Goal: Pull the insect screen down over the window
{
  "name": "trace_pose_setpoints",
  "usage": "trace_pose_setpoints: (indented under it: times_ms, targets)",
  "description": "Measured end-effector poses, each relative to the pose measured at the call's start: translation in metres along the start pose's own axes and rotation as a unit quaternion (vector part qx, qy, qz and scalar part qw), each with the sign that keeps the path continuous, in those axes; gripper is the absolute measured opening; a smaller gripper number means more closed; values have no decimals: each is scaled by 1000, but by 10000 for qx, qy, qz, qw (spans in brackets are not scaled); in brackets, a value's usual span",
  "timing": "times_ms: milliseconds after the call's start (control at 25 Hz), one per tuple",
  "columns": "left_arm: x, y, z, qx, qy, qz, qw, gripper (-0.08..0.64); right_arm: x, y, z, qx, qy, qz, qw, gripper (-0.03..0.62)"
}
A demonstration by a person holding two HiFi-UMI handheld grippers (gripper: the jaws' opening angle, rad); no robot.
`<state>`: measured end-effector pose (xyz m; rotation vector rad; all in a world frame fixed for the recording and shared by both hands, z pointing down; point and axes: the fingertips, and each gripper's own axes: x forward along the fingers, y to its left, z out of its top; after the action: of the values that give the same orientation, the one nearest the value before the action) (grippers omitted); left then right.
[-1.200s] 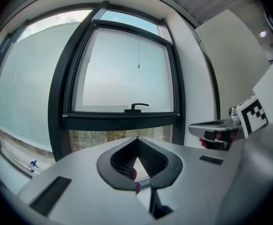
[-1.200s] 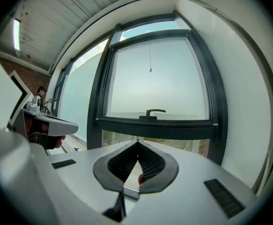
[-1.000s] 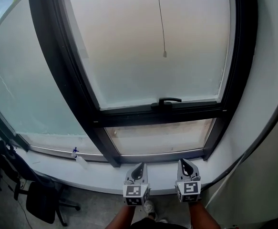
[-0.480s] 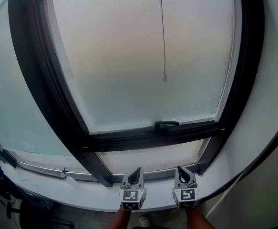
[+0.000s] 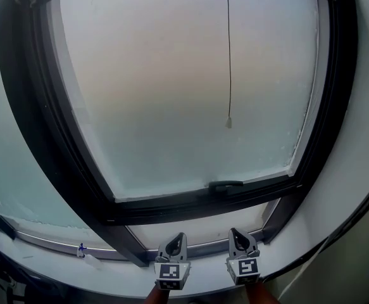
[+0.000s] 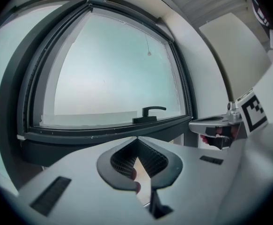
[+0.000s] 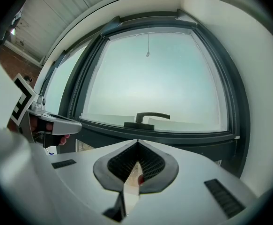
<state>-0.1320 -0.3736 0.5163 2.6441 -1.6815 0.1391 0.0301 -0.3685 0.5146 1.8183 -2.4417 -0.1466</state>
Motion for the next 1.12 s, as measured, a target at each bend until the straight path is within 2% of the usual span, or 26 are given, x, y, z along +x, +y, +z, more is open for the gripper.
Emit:
trace_pose_setpoints:
  times_ms: [160, 360, 600, 720, 960, 1120]
  targets:
    - [18, 2, 11, -24, -110, -48, 9999, 3, 14, -2, 6, -96, -5, 1, 10000, 3]
    - [37, -1, 25, 382, -192, -33, 9991, 3, 20, -14, 28, -257, -164, 62, 9995, 3]
    - [54, -4, 55, 163, -437, 106, 9989, 3, 34, -37, 59, -223, -420, 56, 9989, 3]
    - [67, -11, 74, 195, -641, 60, 9977, 3, 39, -47, 73, -317, -461, 79, 9984, 3]
    - [83, -1, 104, 416, -783, 114, 9960, 3, 58, -51, 107, -614, -1009, 243, 9927, 3]
    - [87, 10, 136, 79, -1022, 183, 9946, 3, 68, -56, 136, -717, -1274, 315, 9888, 3]
